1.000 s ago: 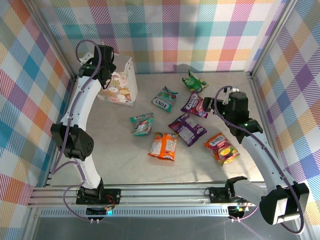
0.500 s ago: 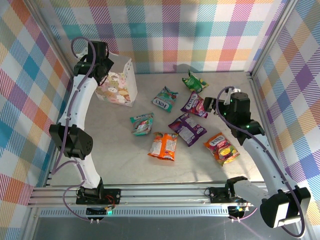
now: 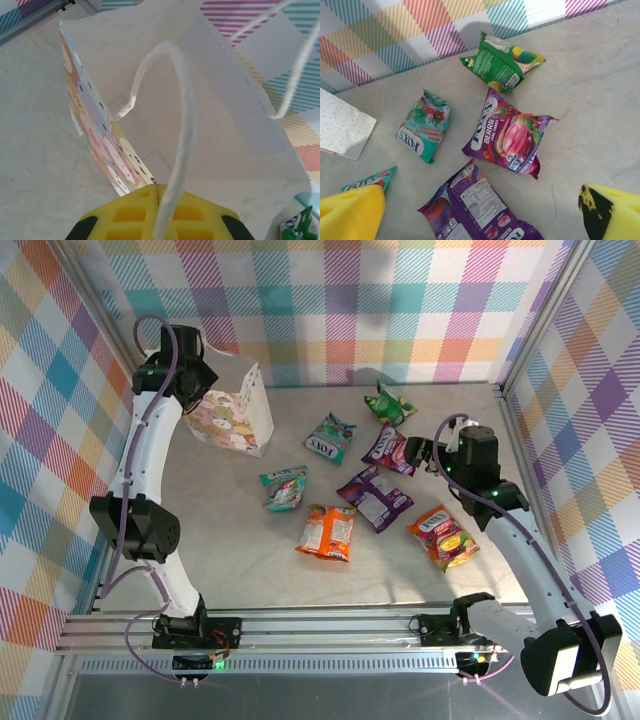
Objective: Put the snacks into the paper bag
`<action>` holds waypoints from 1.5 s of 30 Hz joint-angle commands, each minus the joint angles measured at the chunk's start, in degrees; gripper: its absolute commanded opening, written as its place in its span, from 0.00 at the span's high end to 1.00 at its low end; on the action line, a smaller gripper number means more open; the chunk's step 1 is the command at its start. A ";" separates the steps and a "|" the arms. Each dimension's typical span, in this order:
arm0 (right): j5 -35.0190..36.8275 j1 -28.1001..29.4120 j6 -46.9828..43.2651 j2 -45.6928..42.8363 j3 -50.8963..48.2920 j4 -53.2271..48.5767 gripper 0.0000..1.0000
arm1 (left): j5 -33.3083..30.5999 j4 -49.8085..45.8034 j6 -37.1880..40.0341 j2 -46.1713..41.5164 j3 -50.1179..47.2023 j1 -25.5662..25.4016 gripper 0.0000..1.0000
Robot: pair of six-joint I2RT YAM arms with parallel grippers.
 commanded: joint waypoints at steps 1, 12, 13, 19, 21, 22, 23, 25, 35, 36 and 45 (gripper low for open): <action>-0.76 0.77 1.66 -0.52 2.35 -1.59 0.01 | 2.75 -2.86 3.51 -5.04 -2.27 0.86 1.00; 0.16 2.34 2.97 -0.85 4.10 -5.30 0.01 | 6.20 -6.40 8.16 -11.90 -7.47 2.62 1.00; 0.18 2.36 2.97 -0.86 4.16 -5.69 0.01 | 6.57 -6.86 8.60 -12.58 -8.02 2.71 1.00; -0.28 2.56 4.17 0.84 5.80 -9.13 0.01 | 6.94 -7.32 10.73 -18.10 -13.68 2.86 1.00; -0.50 2.72 4.79 1.22 5.92 -9.64 0.01 | 6.47 -7.70 11.36 -19.55 -15.21 2.93 1.00; -0.79 2.70 4.99 1.32 5.93 -9.67 0.01 | 6.20 -7.94 11.76 -20.08 -15.80 2.99 0.98; -0.93 2.82 5.16 1.42 6.00 -9.63 0.01 | 5.93 -8.37 12.22 -20.31 -16.12 2.96 0.93; -1.06 2.93 5.27 1.51 6.10 -9.63 0.01 | 5.71 -9.62 13.03 -20.26 -16.14 3.02 0.82; -2.68 3.54 3.77 2.65 6.53 -9.34 0.01 | 5.89 -12.37 13.99 -19.66 -16.91 3.01 0.48; -2.33 3.54 3.81 2.59 6.32 -9.07 0.01 | 5.84 -12.39 13.79 -19.72 -17.16 2.97 0.48; -1.88 3.63 2.63 4.04 5.10 -6.30 0.01 | 6.39 -10.94 7.88 -19.30 -19.83 2.59 0.46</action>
